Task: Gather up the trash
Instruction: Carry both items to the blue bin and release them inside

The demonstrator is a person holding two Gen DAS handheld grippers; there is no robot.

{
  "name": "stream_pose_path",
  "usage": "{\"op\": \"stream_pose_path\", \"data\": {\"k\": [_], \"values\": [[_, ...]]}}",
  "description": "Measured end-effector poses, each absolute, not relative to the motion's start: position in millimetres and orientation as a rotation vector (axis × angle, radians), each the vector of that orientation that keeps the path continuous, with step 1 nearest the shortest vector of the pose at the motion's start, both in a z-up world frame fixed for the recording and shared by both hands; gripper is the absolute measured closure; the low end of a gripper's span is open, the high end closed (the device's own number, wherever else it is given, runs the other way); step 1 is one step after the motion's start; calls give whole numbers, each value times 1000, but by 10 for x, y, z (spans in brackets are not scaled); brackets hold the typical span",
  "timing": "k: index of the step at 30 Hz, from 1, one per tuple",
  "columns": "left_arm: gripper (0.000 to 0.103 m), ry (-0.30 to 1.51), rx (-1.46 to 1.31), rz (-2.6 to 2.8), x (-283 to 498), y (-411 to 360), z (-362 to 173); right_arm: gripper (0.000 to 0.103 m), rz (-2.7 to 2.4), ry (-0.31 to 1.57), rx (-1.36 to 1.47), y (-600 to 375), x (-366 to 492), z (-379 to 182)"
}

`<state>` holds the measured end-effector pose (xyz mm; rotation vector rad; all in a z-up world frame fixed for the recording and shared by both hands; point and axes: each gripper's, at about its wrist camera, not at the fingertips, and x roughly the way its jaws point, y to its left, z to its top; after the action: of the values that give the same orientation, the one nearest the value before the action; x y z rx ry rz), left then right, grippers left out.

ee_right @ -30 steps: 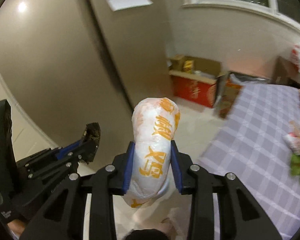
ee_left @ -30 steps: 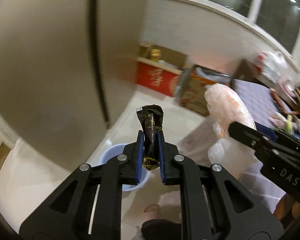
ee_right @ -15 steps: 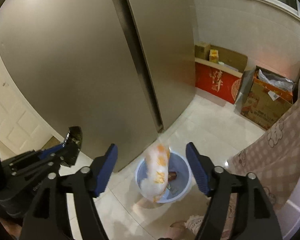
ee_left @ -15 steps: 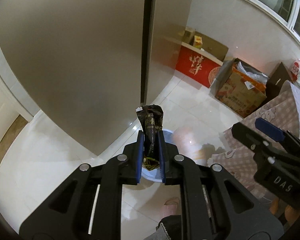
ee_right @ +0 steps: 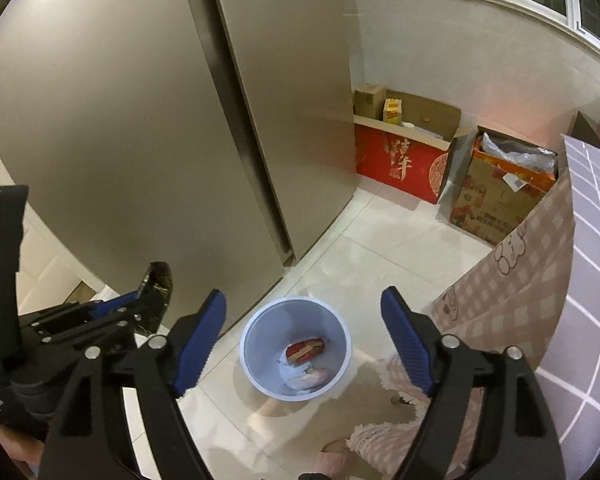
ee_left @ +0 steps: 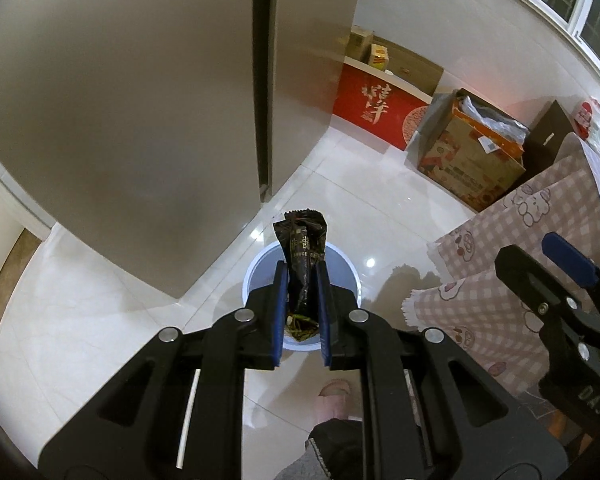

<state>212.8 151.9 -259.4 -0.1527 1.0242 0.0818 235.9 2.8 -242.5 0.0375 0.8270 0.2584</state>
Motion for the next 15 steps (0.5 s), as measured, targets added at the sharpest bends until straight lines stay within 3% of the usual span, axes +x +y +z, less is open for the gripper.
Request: {"op": "stream_pose_path", "data": {"k": [10, 12, 13, 14, 15], "values": [[86, 1028, -146, 74, 2320, 1455, -2608, 20, 226, 732, 25, -68, 2276, -2255], [71, 1018, -169, 88, 2344, 1463, -2592, 20, 222, 723, 29, -94, 2275, -2231], [44, 1009, -178, 101, 2341, 1477, -2570, 19, 221, 721, 31, -99, 2277, -2222], [33, 993, -177, 113, 2346, 1478, -2543, 19, 217, 719, 34, -108, 2271, -2214], [33, 977, -168, 127, 2337, 1480, -2515, 19, 217, 720, 37, -110, 2263, -2211]]}}
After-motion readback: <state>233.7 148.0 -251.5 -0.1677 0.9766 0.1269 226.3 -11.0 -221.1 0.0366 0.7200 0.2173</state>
